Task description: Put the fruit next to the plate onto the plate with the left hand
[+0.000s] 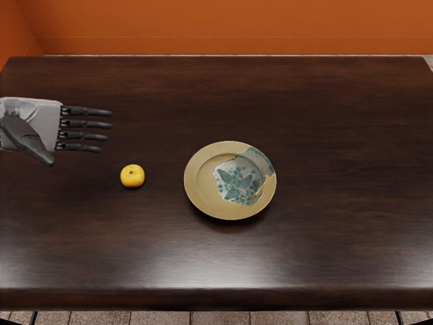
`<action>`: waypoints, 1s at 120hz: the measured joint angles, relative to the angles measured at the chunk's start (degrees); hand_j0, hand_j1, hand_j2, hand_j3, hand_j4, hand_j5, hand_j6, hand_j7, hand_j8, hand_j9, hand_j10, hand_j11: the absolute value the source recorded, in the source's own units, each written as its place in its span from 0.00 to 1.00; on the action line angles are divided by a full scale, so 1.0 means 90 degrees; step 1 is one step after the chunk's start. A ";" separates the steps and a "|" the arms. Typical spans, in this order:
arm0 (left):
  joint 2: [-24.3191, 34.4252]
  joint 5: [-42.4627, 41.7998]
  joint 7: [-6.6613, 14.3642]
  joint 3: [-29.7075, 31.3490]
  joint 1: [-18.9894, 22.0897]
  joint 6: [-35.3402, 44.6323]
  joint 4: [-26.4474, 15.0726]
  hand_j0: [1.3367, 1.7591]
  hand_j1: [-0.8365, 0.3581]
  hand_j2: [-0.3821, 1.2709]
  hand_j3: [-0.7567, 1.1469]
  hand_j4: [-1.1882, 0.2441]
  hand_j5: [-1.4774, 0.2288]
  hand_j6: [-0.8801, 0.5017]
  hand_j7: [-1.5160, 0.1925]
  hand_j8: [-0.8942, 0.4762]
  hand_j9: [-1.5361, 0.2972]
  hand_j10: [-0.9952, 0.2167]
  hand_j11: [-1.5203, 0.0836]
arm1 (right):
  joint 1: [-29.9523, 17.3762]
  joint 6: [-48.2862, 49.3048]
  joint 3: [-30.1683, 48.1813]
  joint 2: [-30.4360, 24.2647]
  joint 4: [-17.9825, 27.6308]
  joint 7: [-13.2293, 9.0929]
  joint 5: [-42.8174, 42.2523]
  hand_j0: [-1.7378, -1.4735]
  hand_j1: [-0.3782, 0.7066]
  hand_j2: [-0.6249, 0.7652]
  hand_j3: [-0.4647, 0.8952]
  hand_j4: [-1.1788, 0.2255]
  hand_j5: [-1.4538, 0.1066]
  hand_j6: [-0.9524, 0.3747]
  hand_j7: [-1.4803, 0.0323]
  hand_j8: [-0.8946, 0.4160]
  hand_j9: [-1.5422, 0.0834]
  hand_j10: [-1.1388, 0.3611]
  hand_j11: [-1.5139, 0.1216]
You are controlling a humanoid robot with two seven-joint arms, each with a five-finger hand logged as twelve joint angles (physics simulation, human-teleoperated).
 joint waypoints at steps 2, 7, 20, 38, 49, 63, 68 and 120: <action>-0.0001 0.0002 0.0000 0.0001 -0.0037 -0.0001 -0.0016 0.76 0.99 0.23 0.40 0.83 0.87 0.64 0.89 0.65 0.84 0.82 0.95 | 0.0000 0.0000 0.0000 0.0000 0.0000 -0.0001 0.0000 0.30 0.06 0.44 0.34 0.82 0.90 0.69 0.95 0.66 0.92 0.74 0.90; -0.0001 0.0000 0.0000 0.0000 -0.0110 0.0000 -0.0047 0.76 0.99 0.23 0.40 0.83 0.87 0.64 0.89 0.65 0.84 0.82 0.95 | -0.0001 0.0000 0.0000 0.0000 0.0000 -0.0001 0.0000 0.30 0.06 0.44 0.34 0.82 0.90 0.69 0.95 0.66 0.92 0.74 0.90; -0.0100 0.0000 0.0000 0.0000 -0.0149 0.0000 -0.0089 0.76 0.99 0.23 0.40 0.83 0.87 0.64 0.89 0.65 0.84 0.82 0.95 | 0.0000 0.0000 0.0000 0.0000 -0.0011 0.0000 0.0000 0.30 0.06 0.44 0.34 0.82 0.90 0.69 0.95 0.66 0.92 0.74 0.90; -0.0766 0.0481 0.0000 0.0000 -0.0740 0.0001 -0.0099 0.76 0.99 0.23 0.40 0.83 0.87 0.64 0.89 0.65 0.84 0.82 0.95 | 0.0004 0.0000 -0.0001 0.0000 -0.0015 0.0000 -0.0001 0.30 0.06 0.44 0.34 0.82 0.90 0.69 0.95 0.66 0.92 0.74 0.90; -0.0976 0.1292 0.0000 -0.0001 -0.1339 0.0002 -0.0116 0.76 0.99 0.23 0.40 0.83 0.87 0.64 0.89 0.65 0.84 0.82 0.95 | 0.0018 0.0000 -0.0009 0.0000 -0.0012 0.0000 -0.0004 0.30 0.06 0.44 0.34 0.82 0.90 0.69 0.95 0.66 0.92 0.74 0.90; -0.1046 0.2821 0.0000 -0.0002 -0.1662 0.0012 -0.0486 0.76 0.99 0.23 0.40 0.83 0.87 0.64 0.89 0.65 0.84 0.82 0.95 | 0.0029 0.0000 -0.0016 0.0000 -0.0004 0.0000 -0.0008 0.30 0.06 0.44 0.34 0.82 0.90 0.69 0.95 0.66 0.92 0.74 0.90; -0.1181 0.3345 0.0000 0.0001 -0.1726 0.0114 -0.0662 0.76 0.99 0.23 0.40 0.83 0.87 0.64 0.89 0.65 0.84 0.82 0.95 | 0.0033 0.0000 -0.0017 0.0000 -0.0003 0.0000 -0.0009 0.30 0.06 0.44 0.34 0.82 0.90 0.69 0.95 0.66 0.92 0.74 0.90; -0.2102 0.6349 0.0000 0.1101 -0.1726 0.2947 -0.1722 0.76 0.99 0.23 0.40 0.83 0.87 0.63 0.89 0.65 0.84 0.82 0.95 | 0.0039 0.0000 -0.0005 0.0000 -0.0005 0.0000 -0.0010 0.30 0.06 0.44 0.34 0.82 0.90 0.69 0.95 0.66 0.92 0.74 0.90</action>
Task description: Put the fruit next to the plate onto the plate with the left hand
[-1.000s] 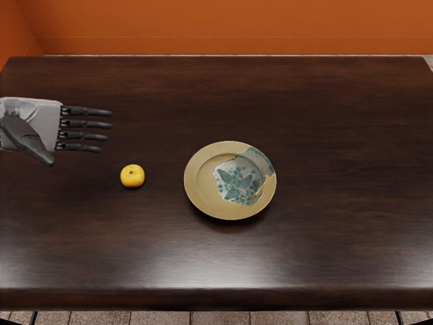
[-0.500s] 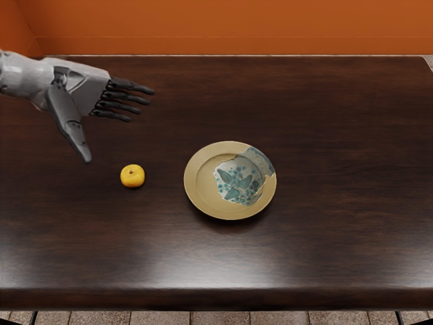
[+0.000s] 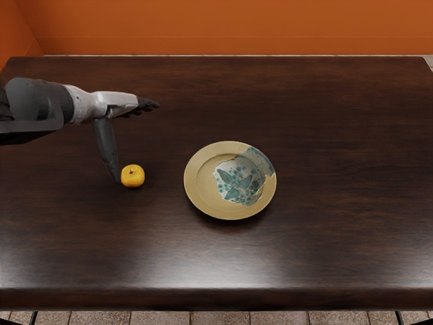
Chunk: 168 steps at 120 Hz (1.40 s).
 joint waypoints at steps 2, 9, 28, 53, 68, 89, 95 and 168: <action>-0.0040 0.0091 0.0000 0.0085 0.0005 0.0113 -0.0015 0.76 0.99 0.23 0.40 0.83 0.87 0.63 0.89 0.65 0.84 0.82 0.95 | 0.0000 0.0000 0.0001 0.0000 0.0000 0.0000 0.0000 0.30 0.06 0.44 0.34 0.82 0.90 0.69 0.95 0.66 0.92 0.74 0.90; -0.0086 0.0417 0.0000 0.0353 0.0027 0.0467 -0.0051 0.76 0.99 0.23 0.40 0.83 0.87 0.63 0.89 0.65 0.84 0.82 0.95 | 0.0000 0.0000 0.0003 0.0000 0.0001 0.0000 0.0000 0.30 0.06 0.44 0.34 0.82 0.90 0.69 0.95 0.66 0.92 0.74 0.90; -0.0302 0.1077 0.0000 0.0797 0.0328 0.1036 -0.0086 0.76 0.99 0.23 0.40 0.83 0.87 0.63 0.89 0.65 0.84 0.82 0.95 | 0.0007 0.0000 0.0005 0.0000 0.0004 -0.0001 0.0000 0.30 0.06 0.44 0.34 0.82 0.90 0.69 0.95 0.66 0.92 0.74 0.90; -0.0679 0.1702 0.0000 0.0969 0.0593 0.1418 0.0123 0.76 0.99 0.23 0.40 0.83 0.87 0.63 0.89 0.65 0.84 0.82 0.95 | 0.0010 0.0000 0.0010 0.0000 0.0004 0.0000 0.0000 0.30 0.06 0.44 0.34 0.82 0.90 0.69 0.95 0.66 0.92 0.74 0.90; -0.1075 0.1926 0.0000 0.1120 0.0616 0.1558 0.0320 0.76 0.99 0.23 0.40 0.83 0.87 0.63 0.89 0.65 0.84 0.82 0.95 | 0.0010 0.0000 0.0013 0.0000 0.0000 0.0000 0.0000 0.30 0.06 0.44 0.34 0.82 0.90 0.69 0.95 0.66 0.92 0.74 0.90; -0.1464 0.2028 0.0000 0.1533 0.0623 0.2232 0.0591 0.76 0.99 0.23 0.40 0.82 0.86 0.63 0.88 0.65 0.83 0.81 0.94 | 0.0010 0.0000 0.0015 0.0000 -0.0010 0.0000 0.0000 0.30 0.06 0.44 0.34 0.82 0.90 0.69 0.95 0.66 0.92 0.74 0.90; -0.1655 0.2163 0.0000 0.1685 0.0632 0.2445 0.0682 0.76 0.98 0.23 0.40 0.82 0.86 0.63 0.88 0.64 0.83 0.81 0.94 | 0.0010 0.0000 0.0015 0.0000 -0.0012 0.0000 0.0000 0.30 0.06 0.44 0.34 0.82 0.90 0.69 0.95 0.66 0.92 0.74 0.90; -0.1623 0.2545 0.0000 0.2097 0.0939 0.3046 0.0623 0.76 0.76 0.26 0.40 0.66 0.68 0.46 0.71 0.48 0.67 0.62 0.76 | 0.0010 0.0000 0.0015 0.0000 -0.0024 -0.0002 0.0000 0.30 0.06 0.44 0.34 0.82 0.90 0.69 0.95 0.66 0.92 0.74 0.90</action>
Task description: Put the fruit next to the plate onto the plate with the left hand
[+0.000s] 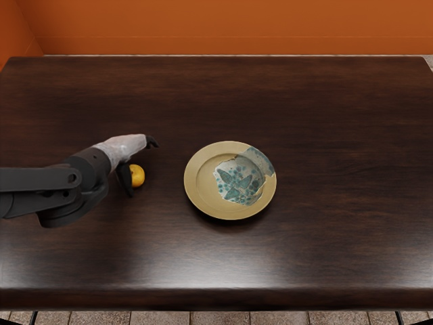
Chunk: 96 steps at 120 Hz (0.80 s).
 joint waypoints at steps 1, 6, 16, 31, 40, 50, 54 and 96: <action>0.0001 -0.0001 0.0000 0.0000 0.0000 0.0000 -0.0007 0.76 0.75 0.26 0.40 0.66 0.68 0.46 0.70 0.47 0.67 0.62 0.75 | 0.0000 0.0000 0.0000 0.0000 0.0000 0.0000 0.0000 0.30 0.06 0.44 0.34 0.82 0.90 0.69 0.95 0.66 0.92 0.74 0.90; 0.0011 -0.0012 0.0000 0.0001 0.0000 0.0001 -0.0043 0.76 0.74 0.26 0.40 0.65 0.67 0.45 0.69 0.46 0.66 0.61 0.74 | 0.0000 0.0000 0.0000 0.0000 0.0000 -0.0001 0.0000 0.30 0.06 0.44 0.34 0.82 0.90 0.69 0.95 0.66 0.92 0.74 0.90; 0.0020 -0.0024 0.0000 0.0001 0.0009 0.0003 -0.0100 0.76 0.70 0.27 0.40 0.63 0.64 0.42 0.67 0.44 0.63 0.58 0.71 | 0.0000 0.0000 0.0000 0.0000 0.0000 -0.0001 0.0000 0.30 0.06 0.44 0.34 0.82 0.90 0.69 0.95 0.66 0.92 0.74 0.90; 0.0244 -0.0034 0.0000 0.0001 0.0029 0.0003 -0.0135 0.76 0.67 0.27 0.40 0.60 0.62 0.40 0.64 0.41 0.61 0.55 0.68 | 0.0000 0.0000 0.0000 0.0000 0.0000 0.0000 0.0000 0.30 0.06 0.44 0.34 0.82 0.90 0.69 0.95 0.66 0.92 0.74 0.90; 0.0357 -0.0035 0.0000 0.0001 0.0029 -0.0001 -0.0150 0.76 0.65 0.27 0.40 0.59 0.61 0.39 0.63 0.40 0.60 0.54 0.67 | 0.0000 0.0000 0.0000 0.0000 0.0000 -0.0002 0.0000 0.30 0.06 0.44 0.34 0.82 0.90 0.69 0.95 0.66 0.92 0.74 0.90; 0.0355 -0.0035 0.0000 0.0001 0.0029 -0.0004 -0.0179 0.76 0.64 0.28 0.40 0.58 0.60 0.38 0.62 0.40 0.59 0.53 0.66 | 0.0000 0.0000 0.0000 0.0000 0.0000 -0.0005 0.0000 0.30 0.06 0.44 0.34 0.82 0.90 0.69 0.95 0.66 0.92 0.74 0.90; 0.0348 -0.0035 0.0000 0.0001 0.0029 -0.0004 -0.0186 0.76 0.64 0.28 0.40 0.58 0.60 0.38 0.62 0.39 0.59 0.53 0.66 | 0.0000 0.0000 0.0000 0.0000 0.0000 -0.0005 0.0000 0.30 0.06 0.44 0.34 0.82 0.90 0.69 0.95 0.66 0.92 0.74 0.90; 0.0241 -0.0058 0.0000 0.0001 0.0059 -0.0020 -0.0213 0.76 0.57 0.28 0.40 0.54 0.55 0.33 0.57 0.34 0.54 0.47 0.61 | 0.0000 0.0000 0.0008 0.0000 -0.0002 -0.0005 0.0006 0.30 0.06 0.44 0.34 0.82 0.90 0.69 0.95 0.66 0.92 0.74 0.90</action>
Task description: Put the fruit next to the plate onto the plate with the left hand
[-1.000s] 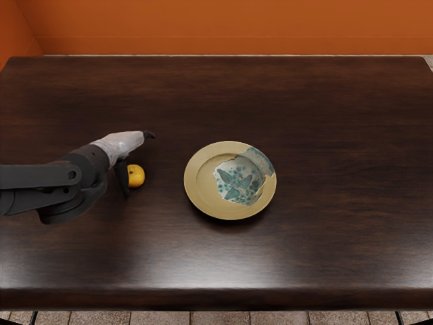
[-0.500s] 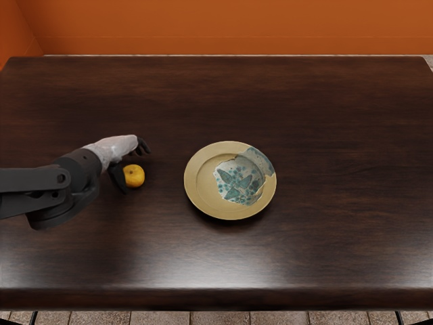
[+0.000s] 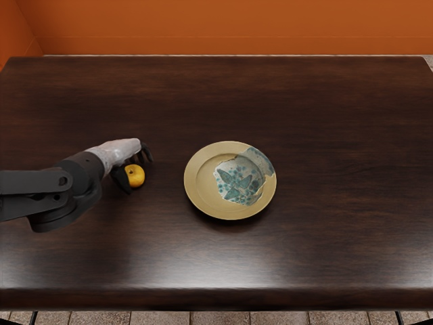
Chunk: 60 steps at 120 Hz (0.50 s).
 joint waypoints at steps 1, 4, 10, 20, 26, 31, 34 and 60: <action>0.0003 0.0000 0.0000 0.0000 0.0000 0.0000 0.0000 0.76 0.57 0.28 0.40 0.53 0.55 0.33 0.57 0.34 0.54 0.47 0.61 | 0.0000 0.0000 0.0000 0.0000 -0.0001 0.0000 0.0000 0.30 0.06 0.44 0.34 0.82 0.90 0.69 0.95 0.66 0.92 0.74 0.90; 0.0005 -0.0001 0.0000 0.0000 0.0004 -0.0002 0.0000 0.76 0.57 0.28 0.40 0.53 0.54 0.33 0.56 0.34 0.54 0.47 0.60 | 0.0000 0.0000 0.0000 0.0000 -0.0002 0.0001 0.0001 0.30 0.06 0.44 0.34 0.82 0.90 0.69 0.95 0.66 0.92 0.74 0.90; 0.0006 -0.0005 0.0000 0.0000 0.0009 -0.0003 0.0004 0.76 0.56 0.29 0.40 0.53 0.54 0.32 0.56 0.34 0.53 0.46 0.60 | 0.0000 0.0000 0.0001 0.0000 -0.0004 0.0000 0.0000 0.30 0.06 0.44 0.34 0.82 0.90 0.69 0.95 0.66 0.92 0.74 0.90; -0.0003 -0.0011 0.0000 0.0000 0.0010 -0.0005 0.0016 0.76 0.55 0.29 0.40 0.52 0.53 0.31 0.55 0.33 0.52 0.45 0.59 | 0.0000 0.0000 0.0001 0.0000 -0.0006 0.0002 0.0002 0.30 0.06 0.44 0.34 0.82 0.90 0.69 0.95 0.66 0.92 0.74 0.90; 0.0003 -0.0013 0.0000 0.0000 0.0018 -0.0005 0.0021 0.76 0.54 0.29 0.40 0.51 0.52 0.31 0.54 0.32 0.52 0.45 0.58 | 0.0000 0.0000 0.0001 0.0000 -0.0007 0.0002 0.0003 0.30 0.06 0.44 0.34 0.82 0.90 0.69 0.95 0.66 0.92 0.74 0.90; -0.0003 -0.0014 0.0000 0.0000 0.0019 -0.0005 0.0023 0.76 0.54 0.29 0.40 0.51 0.52 0.30 0.54 0.32 0.51 0.44 0.58 | 0.0000 0.0000 0.0001 0.0000 -0.0007 0.0002 0.0003 0.30 0.06 0.44 0.34 0.82 0.90 0.69 0.95 0.66 0.92 0.74 0.90; -0.0011 -0.0014 0.0000 0.0000 0.0019 -0.0005 0.0024 0.76 0.53 0.29 0.40 0.51 0.51 0.30 0.54 0.31 0.51 0.44 0.57 | 0.0000 0.0000 0.0001 0.0000 -0.0007 0.0001 0.0003 0.30 0.06 0.44 0.34 0.82 0.90 0.69 0.95 0.66 0.92 0.74 0.90; -0.0082 -0.0012 0.0000 -0.0001 0.0099 0.0002 0.0064 0.76 0.51 0.31 0.40 0.47 0.50 0.27 0.52 0.29 0.48 0.41 0.54 | 0.0000 0.0000 0.0002 0.0000 -0.0008 -0.0001 0.0003 0.30 0.06 0.44 0.34 0.82 0.90 0.69 0.95 0.66 0.92 0.74 0.90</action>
